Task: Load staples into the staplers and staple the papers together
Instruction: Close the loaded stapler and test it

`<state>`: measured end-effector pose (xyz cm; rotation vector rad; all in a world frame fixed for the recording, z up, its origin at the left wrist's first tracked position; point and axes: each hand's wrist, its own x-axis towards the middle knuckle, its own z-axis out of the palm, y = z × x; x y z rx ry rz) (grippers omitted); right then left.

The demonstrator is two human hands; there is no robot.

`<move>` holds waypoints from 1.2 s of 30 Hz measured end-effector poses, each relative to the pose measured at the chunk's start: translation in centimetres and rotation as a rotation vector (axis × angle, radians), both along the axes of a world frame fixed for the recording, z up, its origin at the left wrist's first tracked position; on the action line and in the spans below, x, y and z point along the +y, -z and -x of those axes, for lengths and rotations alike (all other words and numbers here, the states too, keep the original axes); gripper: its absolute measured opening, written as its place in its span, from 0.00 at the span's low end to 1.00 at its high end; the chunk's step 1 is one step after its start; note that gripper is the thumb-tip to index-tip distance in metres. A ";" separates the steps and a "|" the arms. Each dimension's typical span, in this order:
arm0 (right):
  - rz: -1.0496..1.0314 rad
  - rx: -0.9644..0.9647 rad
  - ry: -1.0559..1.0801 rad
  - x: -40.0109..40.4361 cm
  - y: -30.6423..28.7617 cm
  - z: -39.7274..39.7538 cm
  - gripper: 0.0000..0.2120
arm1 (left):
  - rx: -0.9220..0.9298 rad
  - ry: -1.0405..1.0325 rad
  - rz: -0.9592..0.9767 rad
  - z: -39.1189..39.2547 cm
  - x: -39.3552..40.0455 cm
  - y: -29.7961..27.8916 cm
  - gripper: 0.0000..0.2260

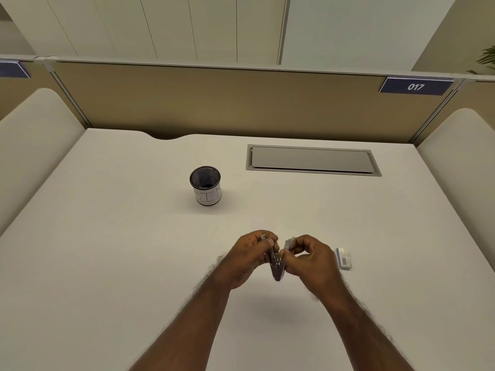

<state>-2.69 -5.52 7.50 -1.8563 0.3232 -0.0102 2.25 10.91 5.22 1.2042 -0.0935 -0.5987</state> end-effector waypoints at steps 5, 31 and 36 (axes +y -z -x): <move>0.022 -0.159 0.061 0.3 -1.2 0.0 0.10 | 0.178 -0.139 0.205 -0.5 0.2 -0.2 0.17; 0.482 -0.410 -0.314 -0.3 -0.3 5.8 0.18 | 0.391 -0.029 0.326 0.0 1.2 1.5 0.13; 0.604 -0.253 -0.247 0.5 -1.4 1.8 0.21 | 0.390 0.039 0.329 0.5 0.9 1.2 0.15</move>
